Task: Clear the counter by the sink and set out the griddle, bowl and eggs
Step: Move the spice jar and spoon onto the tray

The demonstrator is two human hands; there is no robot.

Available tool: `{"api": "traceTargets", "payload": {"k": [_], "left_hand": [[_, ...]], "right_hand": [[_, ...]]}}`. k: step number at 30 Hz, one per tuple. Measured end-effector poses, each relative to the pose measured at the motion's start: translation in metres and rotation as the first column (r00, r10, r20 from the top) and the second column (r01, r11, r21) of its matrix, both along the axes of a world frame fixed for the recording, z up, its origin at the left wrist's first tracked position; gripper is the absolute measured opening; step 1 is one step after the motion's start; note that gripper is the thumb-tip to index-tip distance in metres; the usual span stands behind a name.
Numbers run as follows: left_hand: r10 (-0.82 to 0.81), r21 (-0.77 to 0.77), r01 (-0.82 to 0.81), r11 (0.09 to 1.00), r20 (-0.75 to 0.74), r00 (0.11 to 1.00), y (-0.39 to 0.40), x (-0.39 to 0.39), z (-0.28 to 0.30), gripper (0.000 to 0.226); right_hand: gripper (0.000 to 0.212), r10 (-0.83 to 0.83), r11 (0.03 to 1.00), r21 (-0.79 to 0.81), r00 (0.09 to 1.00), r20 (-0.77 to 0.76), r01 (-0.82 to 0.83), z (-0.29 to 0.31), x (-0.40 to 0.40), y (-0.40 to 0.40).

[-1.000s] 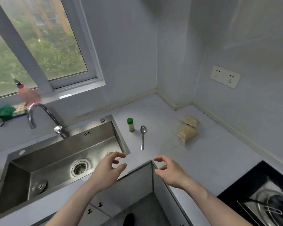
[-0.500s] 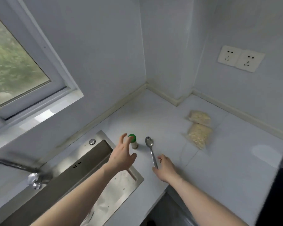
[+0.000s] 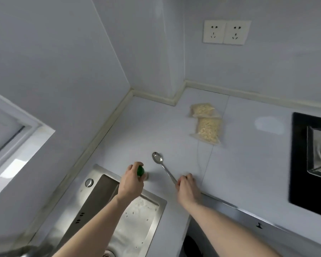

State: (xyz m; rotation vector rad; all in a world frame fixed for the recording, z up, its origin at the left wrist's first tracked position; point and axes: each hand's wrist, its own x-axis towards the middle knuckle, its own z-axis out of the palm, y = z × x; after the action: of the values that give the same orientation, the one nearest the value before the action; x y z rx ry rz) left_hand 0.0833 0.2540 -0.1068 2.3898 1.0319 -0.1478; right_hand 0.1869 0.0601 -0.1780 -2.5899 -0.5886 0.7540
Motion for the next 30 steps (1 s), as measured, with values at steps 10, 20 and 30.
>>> {"api": "traceTargets", "payload": {"k": [10,20,30], "left_hand": [[-0.063,0.034,0.063,0.997,-0.024,0.998,-0.018,-0.019,0.005,0.040],[-0.053,0.000,0.053,0.999,-0.001,0.999,-0.045,-0.043,0.018,0.042],[0.243,-0.208,-0.187,0.960,0.288,0.926,-0.126,-0.102,0.090,0.034]], "right_hand": [[0.026,0.023,0.999,-0.032,0.995,0.101,-0.020,0.004,0.014,0.029],[0.013,-0.047,0.999,0.000,0.991,-0.123,0.047,0.005,-0.005,-0.001],[0.004,-0.220,0.698,0.335,0.636,-0.740,0.632,0.087,-0.029,-0.090]]}}
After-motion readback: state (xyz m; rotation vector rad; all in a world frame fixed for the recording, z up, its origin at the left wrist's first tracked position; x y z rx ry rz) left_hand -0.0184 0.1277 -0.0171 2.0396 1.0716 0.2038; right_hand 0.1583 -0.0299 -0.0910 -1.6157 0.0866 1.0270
